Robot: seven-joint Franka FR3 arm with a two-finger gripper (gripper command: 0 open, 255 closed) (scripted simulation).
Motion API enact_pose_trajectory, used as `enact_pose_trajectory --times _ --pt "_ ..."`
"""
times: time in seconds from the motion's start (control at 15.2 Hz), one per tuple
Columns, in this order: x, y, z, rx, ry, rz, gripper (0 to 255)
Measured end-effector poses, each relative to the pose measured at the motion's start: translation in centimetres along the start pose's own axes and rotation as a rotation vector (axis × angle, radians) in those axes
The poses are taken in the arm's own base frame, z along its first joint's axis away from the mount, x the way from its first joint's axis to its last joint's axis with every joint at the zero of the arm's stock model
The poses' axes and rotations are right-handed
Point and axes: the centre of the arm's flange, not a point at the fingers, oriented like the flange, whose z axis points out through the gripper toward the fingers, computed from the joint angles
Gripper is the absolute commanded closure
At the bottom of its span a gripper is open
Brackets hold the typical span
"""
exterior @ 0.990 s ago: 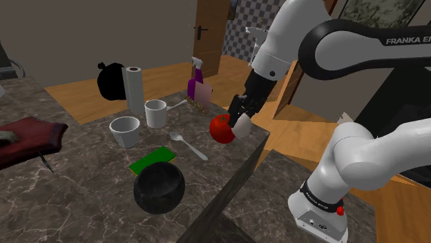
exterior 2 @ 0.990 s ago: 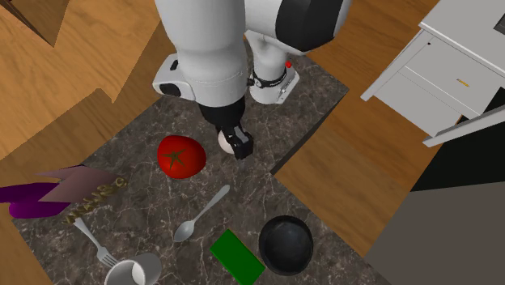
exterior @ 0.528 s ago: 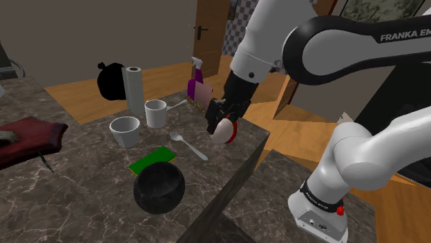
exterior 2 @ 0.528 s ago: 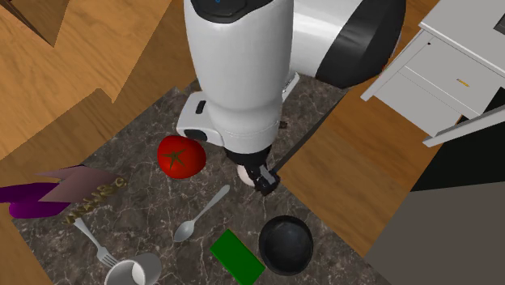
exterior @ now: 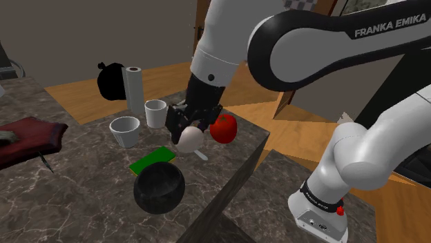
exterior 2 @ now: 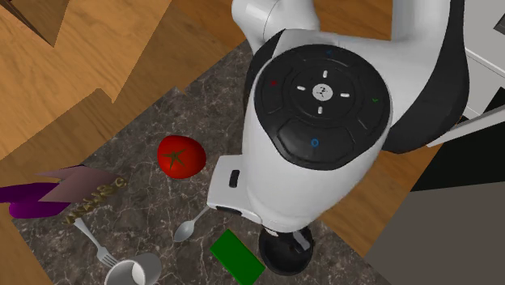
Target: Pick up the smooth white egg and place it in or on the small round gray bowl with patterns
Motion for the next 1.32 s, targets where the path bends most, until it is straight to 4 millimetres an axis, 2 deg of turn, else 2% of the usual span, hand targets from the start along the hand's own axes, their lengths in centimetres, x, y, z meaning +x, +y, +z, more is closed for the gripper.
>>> enact_pose_trajectory --times 0.33,0.4,1.32 --pt "0.6 -6.5 1.0 0.0 0.0 -0.002 255" --pt "0.8 -7.1 1.5 0.001 0.0 -0.001 255" --pt "0.2 -6.4 8.4 0.002 -0.001 0.001 255"
